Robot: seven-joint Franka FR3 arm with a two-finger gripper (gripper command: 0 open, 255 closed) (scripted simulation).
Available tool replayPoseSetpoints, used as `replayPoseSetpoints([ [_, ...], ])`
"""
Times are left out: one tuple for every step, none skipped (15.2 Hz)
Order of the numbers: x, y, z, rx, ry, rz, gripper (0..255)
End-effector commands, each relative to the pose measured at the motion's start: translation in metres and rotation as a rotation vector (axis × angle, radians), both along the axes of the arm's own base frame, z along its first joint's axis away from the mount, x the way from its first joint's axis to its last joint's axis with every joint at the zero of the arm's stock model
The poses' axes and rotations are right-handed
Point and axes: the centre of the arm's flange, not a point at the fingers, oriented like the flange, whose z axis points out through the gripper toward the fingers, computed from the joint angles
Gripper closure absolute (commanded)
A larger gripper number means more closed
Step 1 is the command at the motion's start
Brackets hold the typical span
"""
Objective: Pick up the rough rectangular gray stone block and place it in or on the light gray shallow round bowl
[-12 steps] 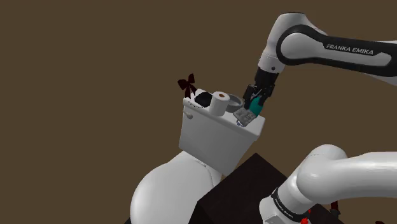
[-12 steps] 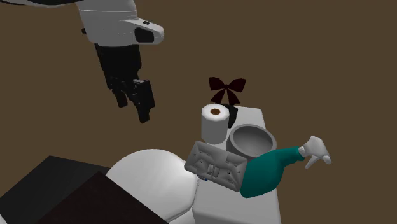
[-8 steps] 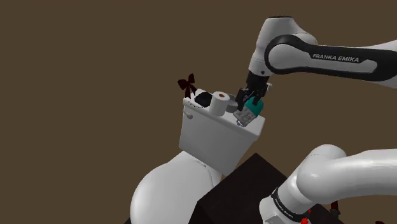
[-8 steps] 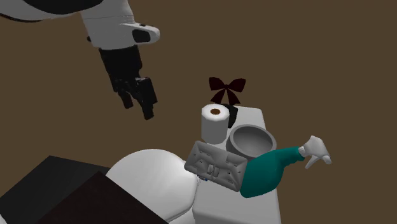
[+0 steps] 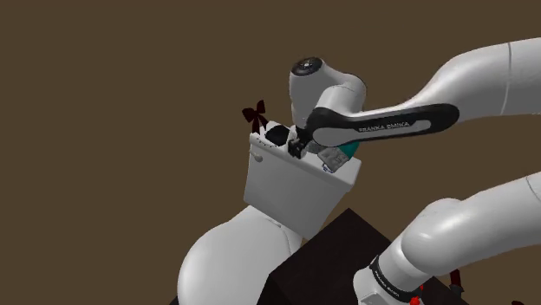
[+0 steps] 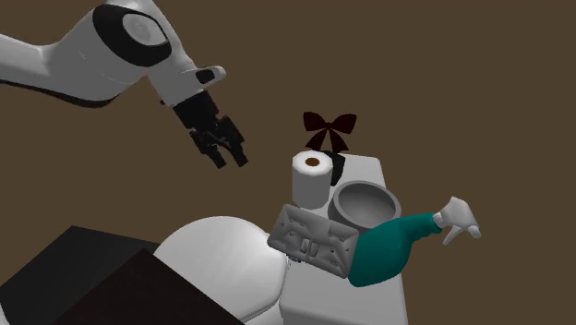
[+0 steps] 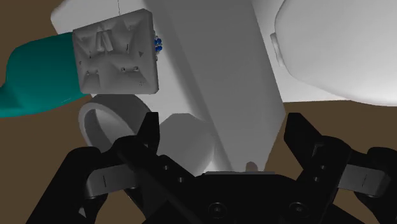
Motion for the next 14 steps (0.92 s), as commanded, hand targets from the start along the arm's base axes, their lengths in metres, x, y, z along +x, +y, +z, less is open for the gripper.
replayPoseSetpoints([
  [0.015, 0.015, -0.026, -0.111, -0.024, 0.017, 0],
  [0.024, 0.021, -0.039, -0.165, -0.033, 0.024, 0],
  [0.033, 0.026, -0.052, -0.218, -0.042, 0.031, 0],
  [0.042, 0.031, -0.065, -0.272, -0.051, 0.037, 0],
  [0.051, 0.035, -0.079, -0.326, -0.06, 0.044, 0],
  [0.06, 0.039, -0.092, -0.379, -0.069, 0.051, 0],
  [0.07, 0.041, -0.106, -0.433, -0.078, 0.058, 0],
  [0.079, 0.043, -0.12, -0.487, -0.087, 0.064, 0],
  [0.089, 0.045, -0.134, -0.54, -0.095, 0.071, 0],
  [0.099, 0.046, -0.147, -0.594, -0.104, 0.078, 0],
  [0.108, 0.046, -0.161, -0.647, -0.113, 0.084, 0],
  [0.118, 0.045, -0.175, -0.701, -0.122, 0.091, 0],
  [0.128, 0.044, -0.188, -0.755, -0.131, 0.098, 0],
  [0.139, 0.042, -0.201, -0.808, -0.14, 0.104, 0],
])
